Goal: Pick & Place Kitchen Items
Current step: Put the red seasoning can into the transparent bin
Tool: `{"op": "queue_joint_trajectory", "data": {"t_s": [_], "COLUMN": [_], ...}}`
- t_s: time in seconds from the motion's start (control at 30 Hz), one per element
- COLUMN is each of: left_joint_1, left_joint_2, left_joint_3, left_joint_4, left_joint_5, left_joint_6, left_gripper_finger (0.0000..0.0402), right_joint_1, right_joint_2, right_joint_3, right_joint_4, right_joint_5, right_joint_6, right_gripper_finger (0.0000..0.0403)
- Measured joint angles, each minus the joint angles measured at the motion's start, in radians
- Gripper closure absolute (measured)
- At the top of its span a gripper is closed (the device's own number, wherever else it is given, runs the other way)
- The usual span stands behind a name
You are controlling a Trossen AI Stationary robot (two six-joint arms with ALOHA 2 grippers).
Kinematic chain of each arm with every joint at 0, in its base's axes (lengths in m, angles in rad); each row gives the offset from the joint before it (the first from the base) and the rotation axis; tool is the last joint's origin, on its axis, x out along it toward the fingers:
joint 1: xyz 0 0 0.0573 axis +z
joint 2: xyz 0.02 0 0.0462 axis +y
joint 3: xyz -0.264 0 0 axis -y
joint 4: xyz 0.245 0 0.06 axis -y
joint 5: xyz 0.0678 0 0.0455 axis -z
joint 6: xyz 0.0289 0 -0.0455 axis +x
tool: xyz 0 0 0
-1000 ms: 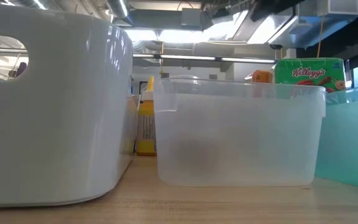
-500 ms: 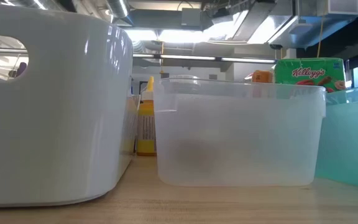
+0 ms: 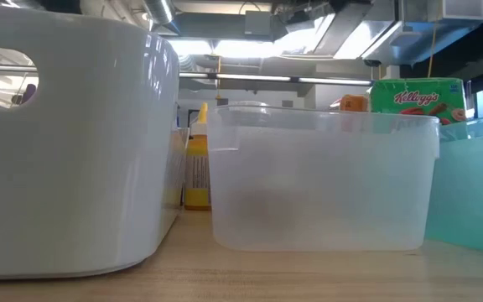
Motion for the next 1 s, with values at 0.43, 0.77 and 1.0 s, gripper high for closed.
{"op": "queue_joint_trajectory", "data": {"t_s": [0.43,0.77,1.0], "left_joint_1": [0.032,0.06,0.06], "left_joint_2": [-0.07,-0.125,-0.149], "left_joint_3": [-0.163,-0.237,-0.275], "left_joint_4": [0.164,0.213,0.289], "left_joint_5": [-0.03,-0.037,-0.022], "left_joint_6": [0.103,0.115,0.13], "left_gripper_finger": [0.019,0.019,0.019], "right_joint_1": [-0.209,-0.248,-0.252], "right_joint_2": [0.179,0.424,0.511], "right_joint_3": [0.09,0.33,0.383], "right_joint_4": [-0.027,-0.305,-0.388], "right_joint_5": [-0.098,-0.1,-0.146], "right_joint_6": [-0.051,0.014,0.015], "right_gripper_finger": [0.0155,0.0113,0.0088]}}
